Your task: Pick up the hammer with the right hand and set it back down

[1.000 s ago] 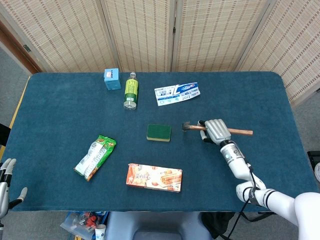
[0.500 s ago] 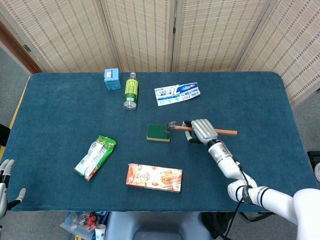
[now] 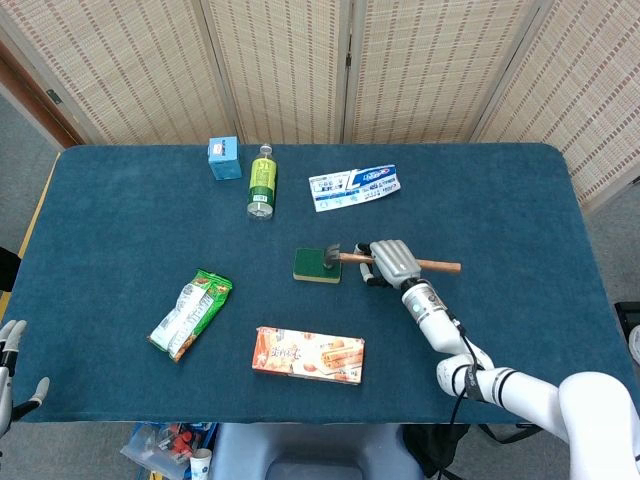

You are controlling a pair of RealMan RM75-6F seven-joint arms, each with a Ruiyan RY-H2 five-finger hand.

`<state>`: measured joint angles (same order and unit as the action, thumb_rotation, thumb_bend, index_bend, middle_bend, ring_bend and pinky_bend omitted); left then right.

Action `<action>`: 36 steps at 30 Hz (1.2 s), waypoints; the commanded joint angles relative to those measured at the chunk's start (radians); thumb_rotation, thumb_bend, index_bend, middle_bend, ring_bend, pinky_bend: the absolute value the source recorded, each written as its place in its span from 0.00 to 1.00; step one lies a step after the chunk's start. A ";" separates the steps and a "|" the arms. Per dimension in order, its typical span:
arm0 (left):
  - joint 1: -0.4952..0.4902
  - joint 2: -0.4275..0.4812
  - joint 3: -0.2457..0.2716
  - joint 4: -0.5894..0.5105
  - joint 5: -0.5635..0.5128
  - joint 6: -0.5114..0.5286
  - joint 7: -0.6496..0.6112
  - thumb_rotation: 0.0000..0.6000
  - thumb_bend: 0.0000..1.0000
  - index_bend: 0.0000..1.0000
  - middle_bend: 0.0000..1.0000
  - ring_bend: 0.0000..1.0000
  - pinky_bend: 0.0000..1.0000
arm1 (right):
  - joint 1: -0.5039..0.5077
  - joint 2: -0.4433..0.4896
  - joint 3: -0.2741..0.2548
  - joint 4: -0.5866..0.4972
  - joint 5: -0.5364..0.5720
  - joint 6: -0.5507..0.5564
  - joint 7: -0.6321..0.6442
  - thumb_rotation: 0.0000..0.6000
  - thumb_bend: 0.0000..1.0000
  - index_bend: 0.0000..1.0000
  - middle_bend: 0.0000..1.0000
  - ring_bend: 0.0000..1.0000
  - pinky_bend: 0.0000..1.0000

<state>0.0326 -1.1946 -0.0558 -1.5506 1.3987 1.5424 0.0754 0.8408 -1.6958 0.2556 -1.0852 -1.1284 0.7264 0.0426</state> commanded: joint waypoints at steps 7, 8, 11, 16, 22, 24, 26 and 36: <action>0.001 -0.003 -0.001 -0.001 -0.001 0.003 0.000 1.00 0.29 0.03 0.04 0.05 0.00 | 0.001 -0.007 0.009 0.007 0.008 0.009 0.005 1.00 0.70 0.67 0.81 0.67 0.70; 0.002 -0.004 -0.001 -0.001 0.000 0.004 0.000 1.00 0.30 0.03 0.04 0.05 0.00 | -0.003 -0.002 0.013 0.000 0.004 0.019 0.013 1.00 0.70 0.67 0.81 0.67 0.70; 0.003 -0.006 0.000 0.000 0.002 0.007 0.000 1.00 0.30 0.03 0.04 0.05 0.00 | -0.015 0.021 0.016 -0.015 -0.008 0.040 0.024 1.00 0.70 0.67 0.81 0.67 0.70; 0.003 -0.006 0.003 0.000 0.008 0.008 0.000 1.00 0.30 0.03 0.04 0.05 0.00 | -0.041 0.055 0.009 -0.017 0.002 0.056 0.021 1.00 0.70 0.67 0.81 0.67 0.70; 0.002 -0.005 0.004 -0.006 0.012 0.007 0.006 1.00 0.29 0.03 0.04 0.05 0.00 | -0.074 0.072 0.004 0.025 0.031 0.047 0.044 1.00 0.69 0.67 0.79 0.67 0.70; 0.001 -0.005 0.004 -0.010 0.014 0.007 0.012 1.00 0.30 0.03 0.04 0.05 0.00 | -0.079 0.075 0.001 0.040 0.036 0.034 0.054 1.00 0.66 0.63 0.74 0.63 0.66; -0.001 -0.006 0.004 -0.015 0.017 0.007 0.018 1.00 0.30 0.03 0.04 0.05 0.00 | -0.083 0.075 -0.002 0.058 0.036 0.020 0.071 1.00 0.62 0.51 0.66 0.55 0.58; -0.009 -0.002 0.000 -0.033 0.018 0.003 0.039 1.00 0.29 0.03 0.04 0.05 0.00 | -0.119 0.135 -0.009 0.040 -0.036 0.011 0.218 1.00 0.34 0.00 0.19 0.12 0.18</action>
<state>0.0239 -1.1968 -0.0556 -1.5828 1.4164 1.5462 0.1134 0.7337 -1.5760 0.2478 -1.0358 -1.1510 0.7239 0.2452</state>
